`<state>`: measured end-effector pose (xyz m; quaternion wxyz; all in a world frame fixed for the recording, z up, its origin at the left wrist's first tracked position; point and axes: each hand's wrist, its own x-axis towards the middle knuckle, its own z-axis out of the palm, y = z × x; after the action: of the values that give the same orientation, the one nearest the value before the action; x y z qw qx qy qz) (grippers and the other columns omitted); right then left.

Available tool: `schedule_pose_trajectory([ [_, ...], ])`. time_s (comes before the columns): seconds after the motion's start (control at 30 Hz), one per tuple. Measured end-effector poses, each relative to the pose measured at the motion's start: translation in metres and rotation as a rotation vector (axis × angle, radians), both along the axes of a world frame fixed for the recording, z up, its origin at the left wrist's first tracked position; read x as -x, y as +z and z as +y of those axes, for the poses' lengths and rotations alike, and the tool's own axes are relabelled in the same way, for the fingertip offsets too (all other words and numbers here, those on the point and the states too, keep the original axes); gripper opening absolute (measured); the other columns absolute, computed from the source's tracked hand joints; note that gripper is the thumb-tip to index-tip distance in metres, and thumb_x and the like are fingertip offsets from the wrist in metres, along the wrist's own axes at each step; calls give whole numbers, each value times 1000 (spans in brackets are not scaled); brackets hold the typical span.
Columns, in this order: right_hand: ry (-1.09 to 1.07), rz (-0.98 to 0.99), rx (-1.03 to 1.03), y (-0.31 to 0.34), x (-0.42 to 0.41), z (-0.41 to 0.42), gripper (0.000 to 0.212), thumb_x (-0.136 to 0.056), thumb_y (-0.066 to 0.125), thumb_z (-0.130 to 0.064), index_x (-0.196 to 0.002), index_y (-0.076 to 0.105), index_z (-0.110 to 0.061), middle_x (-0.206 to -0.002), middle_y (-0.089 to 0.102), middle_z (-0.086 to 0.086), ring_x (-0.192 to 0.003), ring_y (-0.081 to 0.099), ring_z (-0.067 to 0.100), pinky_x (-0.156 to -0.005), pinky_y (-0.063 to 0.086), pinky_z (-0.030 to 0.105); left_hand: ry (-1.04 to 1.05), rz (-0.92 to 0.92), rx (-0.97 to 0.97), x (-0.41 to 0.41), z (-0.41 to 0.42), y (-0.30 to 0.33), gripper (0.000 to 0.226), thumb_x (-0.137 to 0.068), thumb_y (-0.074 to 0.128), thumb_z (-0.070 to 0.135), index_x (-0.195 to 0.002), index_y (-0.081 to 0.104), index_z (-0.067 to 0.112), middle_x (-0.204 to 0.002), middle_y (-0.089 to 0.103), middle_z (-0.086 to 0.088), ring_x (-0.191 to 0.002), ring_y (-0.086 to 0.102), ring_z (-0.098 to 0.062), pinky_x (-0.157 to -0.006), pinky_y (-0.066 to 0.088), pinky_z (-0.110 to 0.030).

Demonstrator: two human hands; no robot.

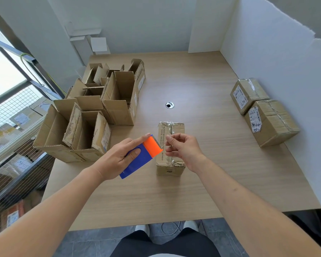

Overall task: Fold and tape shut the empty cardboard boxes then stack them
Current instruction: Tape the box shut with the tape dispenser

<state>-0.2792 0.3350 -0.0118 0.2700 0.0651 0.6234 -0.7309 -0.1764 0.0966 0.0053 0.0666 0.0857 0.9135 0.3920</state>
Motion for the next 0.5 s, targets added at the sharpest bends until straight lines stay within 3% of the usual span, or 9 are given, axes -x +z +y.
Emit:
schedule_pose_trajectory([
  [0.07, -7, 18, -21, 0, 1, 2, 20, -90, 77, -14, -97, 68, 2, -79, 72, 12, -63, 64, 24, -63, 62, 37, -3, 3, 0, 1, 2, -1, 51, -109, 36, 42, -156, 22, 55, -106, 51, 12, -89, 54, -13, -76, 49, -27],
  [0.23, -40, 19, -42, -3, 3, 8, 24, -90, 78, -13, -100, 68, 6, -80, 73, 15, -63, 67, 22, -62, 62, 34, 2, 18, -6, 5, 7, -3, 52, -108, 36, 45, -156, 21, 55, -111, 49, 21, -93, 54, -9, -75, 49, -23],
  [0.5, -100, 51, -78, -15, 3, 12, 13, -90, 78, -10, -90, 70, 1, -80, 73, 17, -67, 69, 21, -65, 62, 35, -43, -17, 58, 11, 10, -7, 53, -108, 37, 42, -154, 17, 61, -115, 51, 9, -93, 55, -13, -79, 54, -35],
])
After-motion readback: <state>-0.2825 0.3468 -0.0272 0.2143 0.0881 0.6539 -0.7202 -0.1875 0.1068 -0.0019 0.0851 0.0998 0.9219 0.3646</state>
